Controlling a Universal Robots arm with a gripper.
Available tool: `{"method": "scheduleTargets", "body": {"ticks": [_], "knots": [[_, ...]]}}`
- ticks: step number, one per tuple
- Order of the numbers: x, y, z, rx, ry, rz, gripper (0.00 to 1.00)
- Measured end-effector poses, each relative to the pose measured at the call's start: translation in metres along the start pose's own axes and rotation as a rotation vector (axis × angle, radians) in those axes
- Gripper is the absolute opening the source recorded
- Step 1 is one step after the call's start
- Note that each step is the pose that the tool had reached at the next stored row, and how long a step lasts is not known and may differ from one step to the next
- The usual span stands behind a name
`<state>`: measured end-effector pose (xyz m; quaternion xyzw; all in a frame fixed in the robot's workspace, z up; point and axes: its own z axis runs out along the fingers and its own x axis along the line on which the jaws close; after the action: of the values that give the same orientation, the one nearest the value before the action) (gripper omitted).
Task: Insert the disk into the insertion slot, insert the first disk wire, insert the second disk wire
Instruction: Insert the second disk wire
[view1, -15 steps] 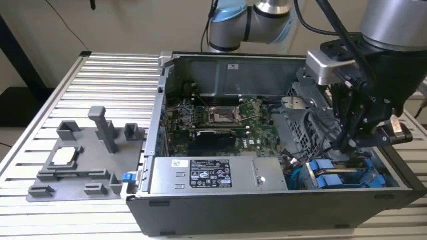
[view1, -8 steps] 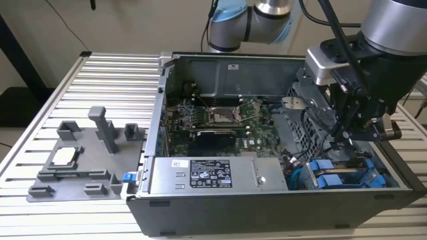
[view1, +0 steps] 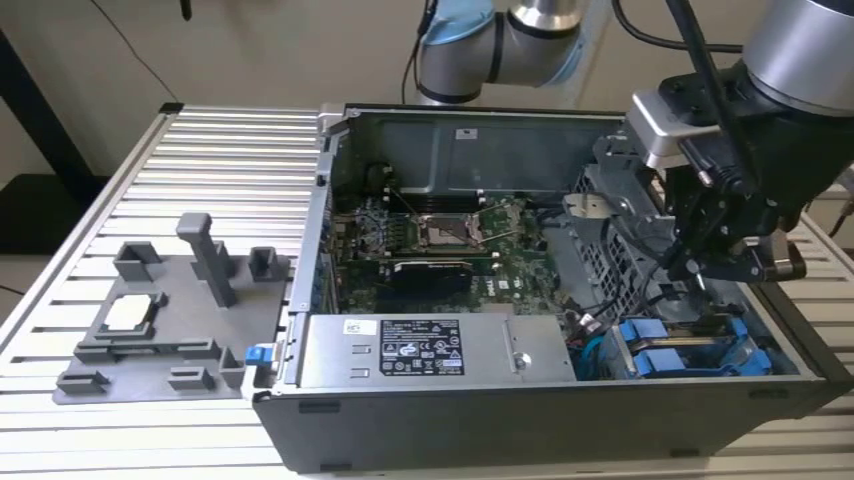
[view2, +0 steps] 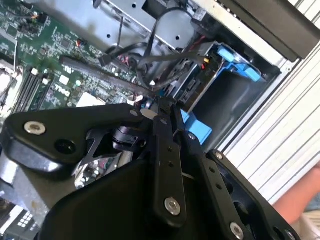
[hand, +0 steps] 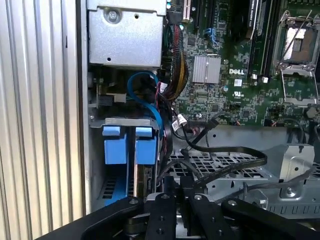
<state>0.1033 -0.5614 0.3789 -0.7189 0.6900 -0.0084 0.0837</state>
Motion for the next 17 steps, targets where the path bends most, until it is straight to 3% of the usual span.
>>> {"method": "scheduleTargets", "body": {"ticks": [6,9,12,17], "knots": [[0.002,-0.0148,0.0018,-0.0576,-0.0022,0.006,0.16],[0.0039,-0.021,0.0024,-0.0774,-0.0043,0.009,0.16],[0.0071,-0.0239,0.0028,-0.0832,-0.0074,0.01,0.16],[0.018,-0.0247,0.0049,-0.0826,-0.0231,0.011,0.16]]}}
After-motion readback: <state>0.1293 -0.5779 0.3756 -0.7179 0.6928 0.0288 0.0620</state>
